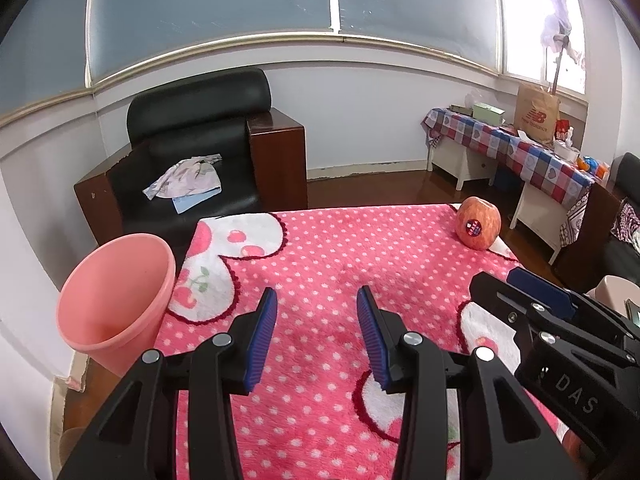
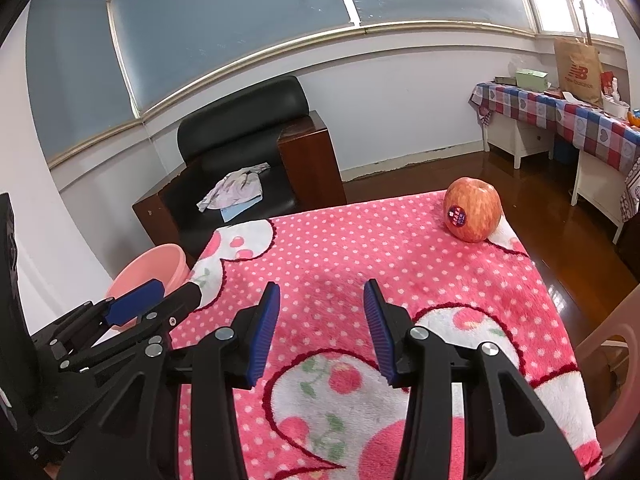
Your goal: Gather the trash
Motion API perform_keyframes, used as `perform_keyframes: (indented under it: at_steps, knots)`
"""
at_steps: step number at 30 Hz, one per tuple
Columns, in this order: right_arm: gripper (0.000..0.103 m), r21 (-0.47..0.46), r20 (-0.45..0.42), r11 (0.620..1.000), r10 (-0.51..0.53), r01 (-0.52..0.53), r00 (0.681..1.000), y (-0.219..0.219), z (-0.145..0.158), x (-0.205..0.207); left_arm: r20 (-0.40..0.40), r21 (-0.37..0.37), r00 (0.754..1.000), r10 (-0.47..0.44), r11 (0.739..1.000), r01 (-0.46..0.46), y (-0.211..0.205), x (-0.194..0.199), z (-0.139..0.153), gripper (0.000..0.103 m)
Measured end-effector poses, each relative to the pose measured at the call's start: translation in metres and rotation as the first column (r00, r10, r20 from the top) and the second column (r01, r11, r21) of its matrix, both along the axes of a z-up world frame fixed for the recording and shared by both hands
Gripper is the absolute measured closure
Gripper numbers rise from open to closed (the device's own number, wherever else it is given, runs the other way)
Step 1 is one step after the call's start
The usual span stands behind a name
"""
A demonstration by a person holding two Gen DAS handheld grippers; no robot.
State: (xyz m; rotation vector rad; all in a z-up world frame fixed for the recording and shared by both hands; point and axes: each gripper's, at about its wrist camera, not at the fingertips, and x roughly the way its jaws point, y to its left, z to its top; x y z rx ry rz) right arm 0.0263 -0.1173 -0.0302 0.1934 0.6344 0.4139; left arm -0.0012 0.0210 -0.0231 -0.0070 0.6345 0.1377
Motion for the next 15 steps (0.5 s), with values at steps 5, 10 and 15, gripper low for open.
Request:
perform_keyframes:
  at_steps: [5,10,15]
  knots:
    - [0.059,-0.001,-0.007,1.0,-0.007,0.007,1.0,0.0004,-0.0024,0.0021,-0.008,-0.004,1.0,-0.006,1.0,0.006,0.0006,0.0014,-0.0027,0.062]
    - [0.059,0.001,-0.013,1.0,-0.01,0.01,1.0,0.0008,-0.0044,0.0046,-0.018,-0.006,1.0,-0.013,1.0,0.013,0.0005,0.0044,-0.006,0.062]
    - [0.059,0.004,-0.024,1.0,-0.011,0.011,1.0,0.001,-0.007,0.0081,-0.025,-0.006,1.0,-0.018,1.0,0.018,-0.0001,0.0061,-0.0082,0.062]
